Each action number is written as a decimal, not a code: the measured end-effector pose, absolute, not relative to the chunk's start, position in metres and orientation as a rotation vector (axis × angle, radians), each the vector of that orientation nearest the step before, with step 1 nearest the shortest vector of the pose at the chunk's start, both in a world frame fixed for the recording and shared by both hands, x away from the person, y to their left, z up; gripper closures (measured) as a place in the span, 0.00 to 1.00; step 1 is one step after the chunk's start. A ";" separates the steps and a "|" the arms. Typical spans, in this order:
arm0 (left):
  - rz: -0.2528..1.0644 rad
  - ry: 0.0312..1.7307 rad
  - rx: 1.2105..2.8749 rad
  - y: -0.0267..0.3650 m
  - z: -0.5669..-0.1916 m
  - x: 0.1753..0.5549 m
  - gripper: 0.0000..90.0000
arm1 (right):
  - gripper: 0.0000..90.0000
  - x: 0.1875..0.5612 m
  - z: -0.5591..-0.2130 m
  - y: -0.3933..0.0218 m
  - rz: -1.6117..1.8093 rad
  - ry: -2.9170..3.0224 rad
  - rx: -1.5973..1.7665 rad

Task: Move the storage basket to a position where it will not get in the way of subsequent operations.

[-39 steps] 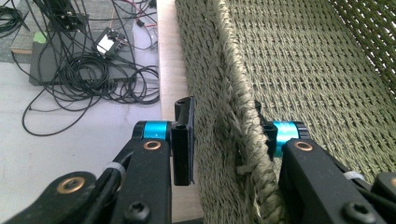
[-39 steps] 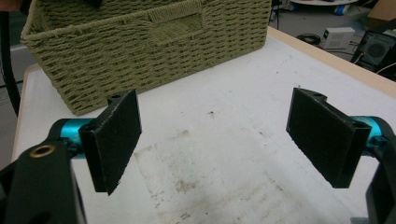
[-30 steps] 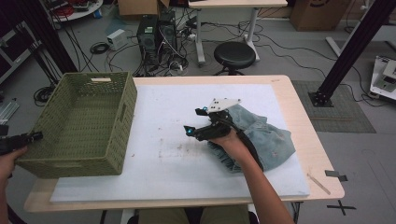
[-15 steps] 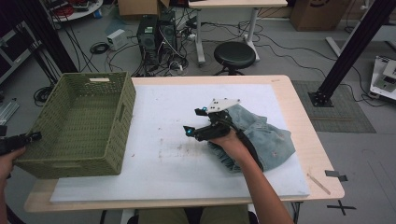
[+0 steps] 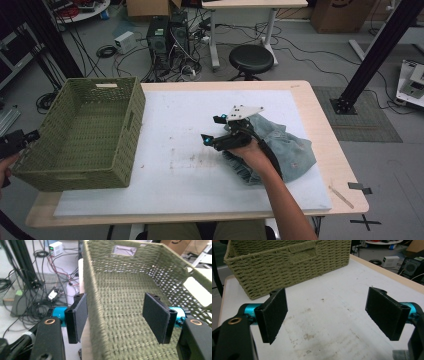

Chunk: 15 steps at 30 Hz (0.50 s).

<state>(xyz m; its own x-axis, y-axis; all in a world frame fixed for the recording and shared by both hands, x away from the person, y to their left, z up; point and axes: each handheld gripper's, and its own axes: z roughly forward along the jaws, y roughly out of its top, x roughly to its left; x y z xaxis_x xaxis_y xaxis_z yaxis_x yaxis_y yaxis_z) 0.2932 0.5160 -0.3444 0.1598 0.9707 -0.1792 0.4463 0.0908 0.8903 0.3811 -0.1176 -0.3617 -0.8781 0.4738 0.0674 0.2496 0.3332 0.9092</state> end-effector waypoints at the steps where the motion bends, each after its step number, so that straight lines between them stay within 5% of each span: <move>1: 0.710 1.423 1.510 0.514 -0.342 0.293 0.41 | 0.20 0.381 -0.362 -0.120 1.567 2.382 0.657; 15: 0.659 1.253 1.543 0.467 -0.312 0.308 0.26 | 0.20 0.378 -0.361 -0.150 1.534 2.354 0.701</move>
<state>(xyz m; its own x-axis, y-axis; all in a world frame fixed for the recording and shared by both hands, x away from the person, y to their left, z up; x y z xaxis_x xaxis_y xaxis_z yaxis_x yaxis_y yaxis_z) 0.3083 0.4668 -0.3121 0.3141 0.9339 -0.1709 0.3887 0.0377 0.9206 0.3779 -0.1503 -0.3609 -0.8545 0.5166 0.0550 0.2591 0.3318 0.9071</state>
